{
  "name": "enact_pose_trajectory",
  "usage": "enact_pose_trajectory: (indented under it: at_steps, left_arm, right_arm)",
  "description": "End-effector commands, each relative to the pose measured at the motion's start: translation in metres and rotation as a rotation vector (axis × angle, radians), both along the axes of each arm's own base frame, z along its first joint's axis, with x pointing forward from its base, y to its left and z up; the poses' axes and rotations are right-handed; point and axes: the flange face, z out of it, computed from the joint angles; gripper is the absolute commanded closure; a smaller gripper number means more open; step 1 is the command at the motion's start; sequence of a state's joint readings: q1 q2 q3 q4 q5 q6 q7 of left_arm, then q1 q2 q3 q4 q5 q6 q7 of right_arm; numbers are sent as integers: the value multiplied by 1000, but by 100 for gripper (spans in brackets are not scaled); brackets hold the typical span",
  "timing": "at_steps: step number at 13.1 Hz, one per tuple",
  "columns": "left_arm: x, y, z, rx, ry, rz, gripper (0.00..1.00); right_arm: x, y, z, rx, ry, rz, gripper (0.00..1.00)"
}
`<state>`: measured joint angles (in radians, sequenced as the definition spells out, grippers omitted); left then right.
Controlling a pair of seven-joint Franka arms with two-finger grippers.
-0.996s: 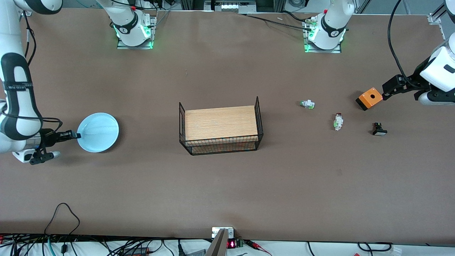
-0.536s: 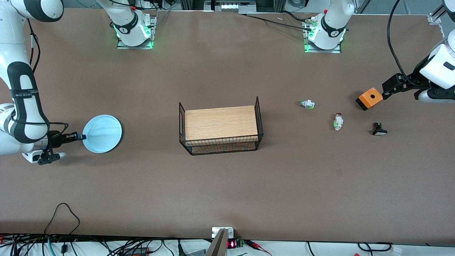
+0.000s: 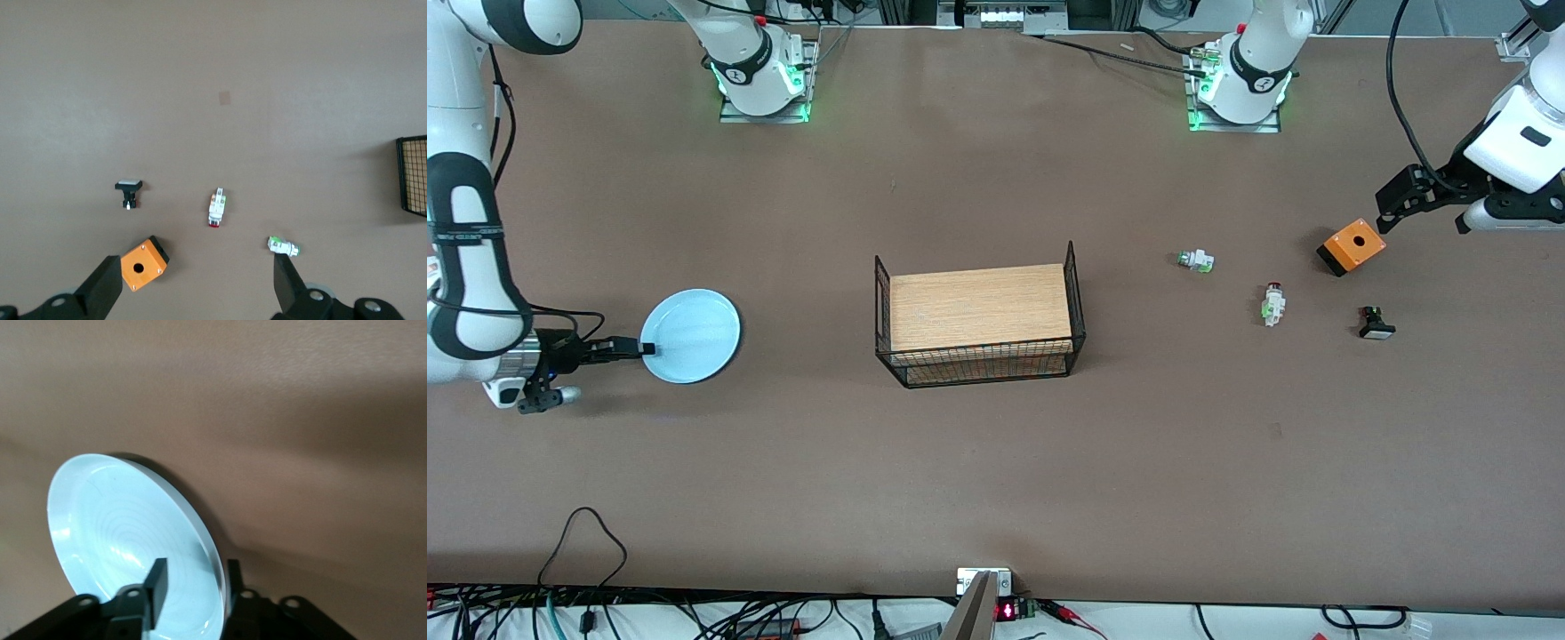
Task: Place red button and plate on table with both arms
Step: 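Lower the blue plate onto the table and open the right gripper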
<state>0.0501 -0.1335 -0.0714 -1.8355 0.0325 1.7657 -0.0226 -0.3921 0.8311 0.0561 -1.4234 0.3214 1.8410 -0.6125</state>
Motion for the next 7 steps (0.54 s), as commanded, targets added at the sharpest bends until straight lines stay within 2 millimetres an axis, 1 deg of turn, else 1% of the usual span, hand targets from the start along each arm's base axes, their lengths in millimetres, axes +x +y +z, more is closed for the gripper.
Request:
enact_pose_trajectory:
  at_steps: [1, 2, 3, 4, 5, 6, 7]
  left_arm:
    - [2, -1, 11, -23, 10, 7, 0]
    - [7, -3, 17, -25, -2, 6, 0]
    - [12, -2, 17, -31, -4, 13, 0]
    - [14, 1, 22, -69, -15, 46, 0]
    - [17, 2, 24, -83, -20, 94, 0]
    - [17, 2, 27, -82, -23, 110, 0]
    - [14, 3, 30, -82, -3, 110, 0]
  right_arm:
    - [5, -1, 13, 61, -38, -23, 13]
    - [6, 0, 18, 63, -37, -16, 10]
    - [9, -1, 28, 63, -43, -5, 8]
    - [18, -7, 50, 64, -60, 2, 8]
    - [26, -7, 76, 70, -67, 24, 8]
    - [36, -5, 105, 68, -87, 45, 8]
    - [46, 5, 134, 51, -102, 84, 8]
